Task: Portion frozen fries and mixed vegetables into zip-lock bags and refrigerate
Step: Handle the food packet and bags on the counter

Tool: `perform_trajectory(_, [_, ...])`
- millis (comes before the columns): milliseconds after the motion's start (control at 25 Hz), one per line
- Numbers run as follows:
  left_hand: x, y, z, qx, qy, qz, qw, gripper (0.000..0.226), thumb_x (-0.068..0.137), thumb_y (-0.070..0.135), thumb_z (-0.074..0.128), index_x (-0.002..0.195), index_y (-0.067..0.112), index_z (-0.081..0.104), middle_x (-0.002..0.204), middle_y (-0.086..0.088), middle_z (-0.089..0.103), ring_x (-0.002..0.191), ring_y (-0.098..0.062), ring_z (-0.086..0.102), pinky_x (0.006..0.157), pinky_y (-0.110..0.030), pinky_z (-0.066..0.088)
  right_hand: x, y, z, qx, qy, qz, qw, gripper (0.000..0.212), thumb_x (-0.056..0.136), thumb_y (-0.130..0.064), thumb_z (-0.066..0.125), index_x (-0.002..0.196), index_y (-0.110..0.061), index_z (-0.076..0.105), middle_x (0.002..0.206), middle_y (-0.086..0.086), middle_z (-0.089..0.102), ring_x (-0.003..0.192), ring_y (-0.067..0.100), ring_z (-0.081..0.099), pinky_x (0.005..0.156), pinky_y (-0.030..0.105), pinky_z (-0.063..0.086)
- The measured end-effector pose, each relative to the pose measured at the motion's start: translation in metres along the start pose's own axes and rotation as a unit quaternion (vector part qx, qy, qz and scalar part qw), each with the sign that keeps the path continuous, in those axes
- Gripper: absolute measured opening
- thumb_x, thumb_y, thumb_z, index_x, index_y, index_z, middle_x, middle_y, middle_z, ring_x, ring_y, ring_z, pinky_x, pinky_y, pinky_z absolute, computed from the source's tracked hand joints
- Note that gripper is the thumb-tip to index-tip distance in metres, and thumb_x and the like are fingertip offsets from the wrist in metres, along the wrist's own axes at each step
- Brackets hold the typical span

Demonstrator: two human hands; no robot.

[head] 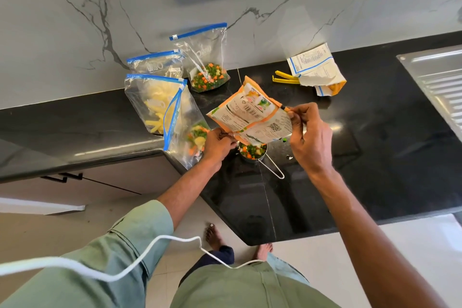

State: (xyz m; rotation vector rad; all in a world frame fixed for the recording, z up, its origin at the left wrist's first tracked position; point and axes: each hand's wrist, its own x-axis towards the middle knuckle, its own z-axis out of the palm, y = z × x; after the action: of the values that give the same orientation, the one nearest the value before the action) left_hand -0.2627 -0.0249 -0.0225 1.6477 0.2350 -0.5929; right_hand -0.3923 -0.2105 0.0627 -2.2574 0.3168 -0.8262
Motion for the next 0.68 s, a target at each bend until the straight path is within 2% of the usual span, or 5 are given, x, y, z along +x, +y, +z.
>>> perform_trajectory(80, [-0.001,0.002,0.0,-0.013,-0.004,-0.012,1.0,0.031,0.097,-0.009,0.052,0.123,0.004,0.065,0.117,-0.008,0.073,0.109,-0.02,0.072,0.093,-0.037,0.061,0.001,0.0,0.0,0.027,-0.033,0.035,0.998,0.015,0.108,-0.023,0.056,0.114,-0.01,0.053,0.111,0.001,0.075,0.093,0.017,0.072,0.067,0.037,0.062])
perform_trajectory(160, [0.0,0.004,0.002,-0.016,-0.001,-0.02,1.0,0.032,0.098,-0.01,0.051,0.124,0.003,0.063,0.118,-0.009,0.073,0.109,-0.021,0.071,0.09,-0.034,0.062,0.004,0.0,0.0,0.07,-0.074,0.11,0.989,0.027,0.104,-0.039,0.062,0.118,-0.017,0.055,0.117,-0.005,0.073,0.101,0.011,0.071,0.073,0.028,0.06])
perform_trajectory(240, [0.002,0.007,0.001,-0.012,0.008,-0.026,1.0,0.032,0.098,-0.01,0.047,0.123,0.001,0.062,0.117,-0.011,0.073,0.105,-0.02,0.072,0.083,-0.03,0.063,0.007,0.001,-0.002,0.086,-0.085,0.158,0.98,0.026,0.102,-0.042,0.065,0.111,-0.019,0.06,0.105,-0.011,0.073,0.095,0.005,0.07,0.064,0.017,0.054])
perform_trajectory(520, [0.001,0.005,-0.001,0.015,-0.01,-0.011,1.0,0.029,0.099,-0.008,0.049,0.12,0.002,0.065,0.113,-0.011,0.075,0.103,-0.019,0.073,0.093,-0.038,0.061,0.004,-0.002,-0.002,-0.009,-0.032,0.024,0.999,0.029,0.107,-0.038,0.053,0.102,-0.01,0.055,0.101,0.002,0.078,0.071,0.016,0.068,0.047,0.02,0.046])
perform_trajectory(680, [0.003,0.005,0.001,0.024,-0.003,-0.002,1.0,0.029,0.097,-0.008,0.048,0.115,0.004,0.068,0.109,-0.01,0.076,0.101,-0.02,0.074,0.092,-0.04,0.061,-0.001,-0.004,0.004,0.003,-0.03,0.043,0.999,0.032,0.107,-0.043,0.045,0.108,-0.011,0.052,0.103,0.002,0.076,0.075,0.015,0.069,0.048,0.02,0.049])
